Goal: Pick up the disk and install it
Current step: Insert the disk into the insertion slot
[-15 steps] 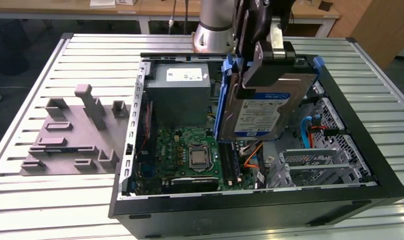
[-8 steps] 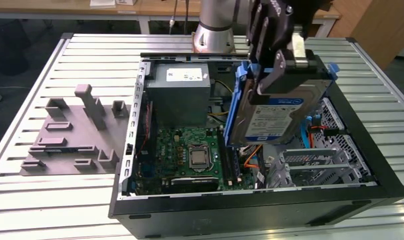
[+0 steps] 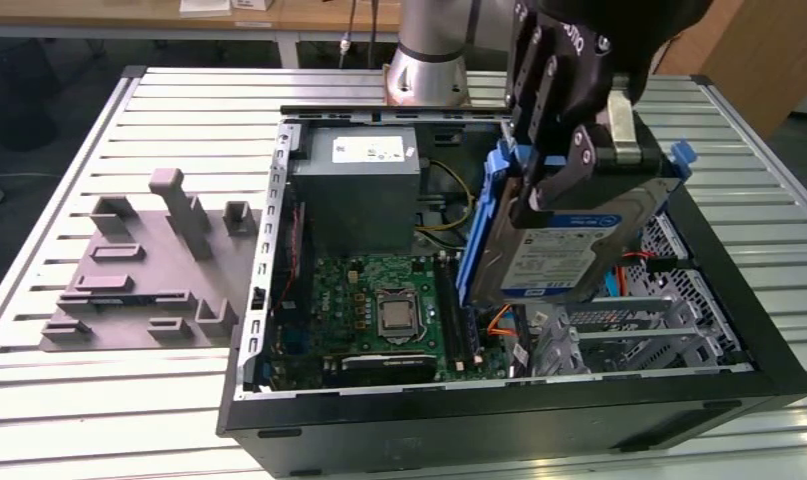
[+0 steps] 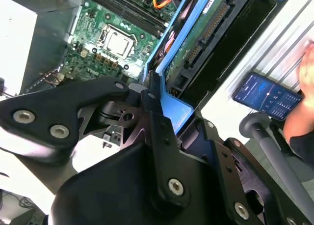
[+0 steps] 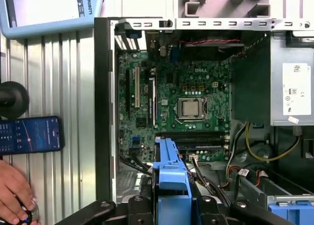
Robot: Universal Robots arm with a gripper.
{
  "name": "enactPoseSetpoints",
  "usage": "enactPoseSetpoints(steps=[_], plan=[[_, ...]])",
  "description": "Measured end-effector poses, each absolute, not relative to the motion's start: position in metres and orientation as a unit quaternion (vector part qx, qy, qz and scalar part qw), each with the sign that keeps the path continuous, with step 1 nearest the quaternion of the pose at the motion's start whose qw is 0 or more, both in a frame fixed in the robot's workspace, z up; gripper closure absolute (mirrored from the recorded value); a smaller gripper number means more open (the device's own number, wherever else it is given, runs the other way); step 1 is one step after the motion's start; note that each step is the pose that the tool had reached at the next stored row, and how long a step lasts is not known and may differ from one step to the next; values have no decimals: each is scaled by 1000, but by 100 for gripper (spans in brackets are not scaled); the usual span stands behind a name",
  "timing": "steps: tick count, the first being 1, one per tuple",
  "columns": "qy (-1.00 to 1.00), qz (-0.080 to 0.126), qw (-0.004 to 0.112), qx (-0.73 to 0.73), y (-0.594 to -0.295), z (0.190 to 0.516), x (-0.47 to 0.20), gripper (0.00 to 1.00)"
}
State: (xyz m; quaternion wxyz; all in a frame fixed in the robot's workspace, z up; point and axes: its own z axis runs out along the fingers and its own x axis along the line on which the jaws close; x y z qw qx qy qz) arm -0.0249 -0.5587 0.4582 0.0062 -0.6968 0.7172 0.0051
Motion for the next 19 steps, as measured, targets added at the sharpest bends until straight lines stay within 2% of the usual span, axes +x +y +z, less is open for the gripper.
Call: enactPoseSetpoints(steps=[19], plan=[[717, 5, 6, -697, -561, 455, -1, 64]])
